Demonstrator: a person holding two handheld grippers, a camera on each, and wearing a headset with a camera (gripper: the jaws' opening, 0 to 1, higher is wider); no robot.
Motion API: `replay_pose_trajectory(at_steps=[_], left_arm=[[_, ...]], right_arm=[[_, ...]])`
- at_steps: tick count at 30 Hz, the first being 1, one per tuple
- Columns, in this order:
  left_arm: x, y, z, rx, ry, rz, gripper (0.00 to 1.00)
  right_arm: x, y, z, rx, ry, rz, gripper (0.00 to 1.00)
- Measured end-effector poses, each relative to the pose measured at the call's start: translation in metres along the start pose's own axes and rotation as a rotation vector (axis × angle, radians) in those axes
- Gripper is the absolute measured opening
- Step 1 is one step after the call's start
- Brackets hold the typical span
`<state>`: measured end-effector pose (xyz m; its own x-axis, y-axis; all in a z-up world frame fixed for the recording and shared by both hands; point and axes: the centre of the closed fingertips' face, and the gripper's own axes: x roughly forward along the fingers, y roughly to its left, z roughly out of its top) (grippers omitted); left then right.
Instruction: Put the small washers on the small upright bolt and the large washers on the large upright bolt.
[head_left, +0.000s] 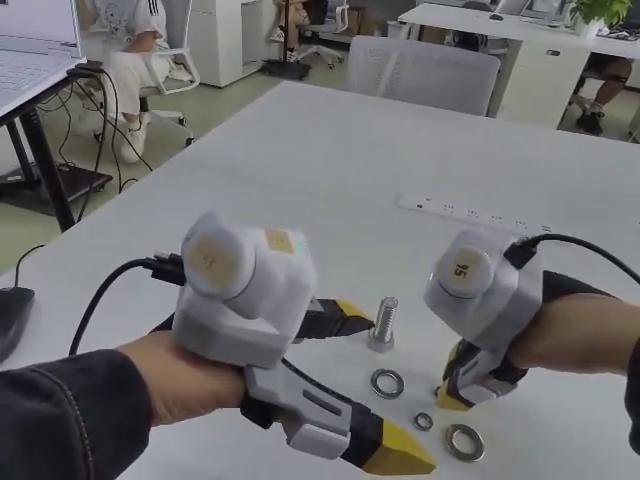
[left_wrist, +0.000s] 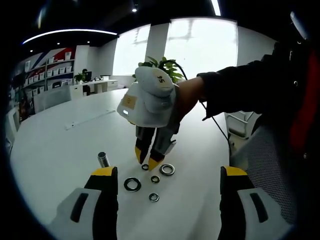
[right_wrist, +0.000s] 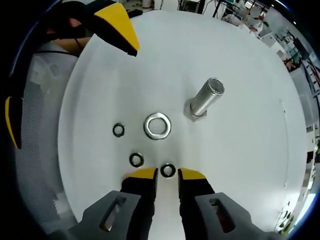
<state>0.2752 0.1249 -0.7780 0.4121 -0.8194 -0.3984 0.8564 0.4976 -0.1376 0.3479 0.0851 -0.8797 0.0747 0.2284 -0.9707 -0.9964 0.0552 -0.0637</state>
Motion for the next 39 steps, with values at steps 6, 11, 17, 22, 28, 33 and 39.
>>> replay_pose_trajectory(at_steps=[6,11,17,22,28,33,39], left_arm=[[0.0006,0.0005,-0.0006,-0.001,0.002,0.001,0.84],[0.0012,0.0001,-0.0012,-0.003,0.005,-0.001,0.84],[0.0019,-0.0003,-0.0028,-0.004,0.01,-0.004,0.84],[0.0021,-0.0001,-0.0034,-0.005,0.011,-0.004,0.84],[0.0021,0.0001,-0.0038,-0.005,0.012,-0.003,0.84],[0.002,0.0001,-0.0037,-0.005,0.011,-0.003,0.84],[0.0016,0.001,-0.0041,-0.005,0.011,-0.002,0.83]], right_arm=[[0.001,0.0002,-0.0011,0.003,-0.002,0.005,0.17],[0.0014,0.0016,-0.0015,0.02,-0.004,0.021,0.15],[0.0018,0.0022,-0.0018,0.033,-0.014,0.027,0.16],[0.0021,0.0023,-0.0017,0.044,-0.017,0.03,0.15],[0.0018,0.0029,-0.0016,0.046,-0.024,0.025,0.14],[0.0017,0.0044,-0.0017,0.04,-0.025,0.028,0.14],[0.0016,0.0046,-0.0024,0.034,-0.022,0.03,0.14]])
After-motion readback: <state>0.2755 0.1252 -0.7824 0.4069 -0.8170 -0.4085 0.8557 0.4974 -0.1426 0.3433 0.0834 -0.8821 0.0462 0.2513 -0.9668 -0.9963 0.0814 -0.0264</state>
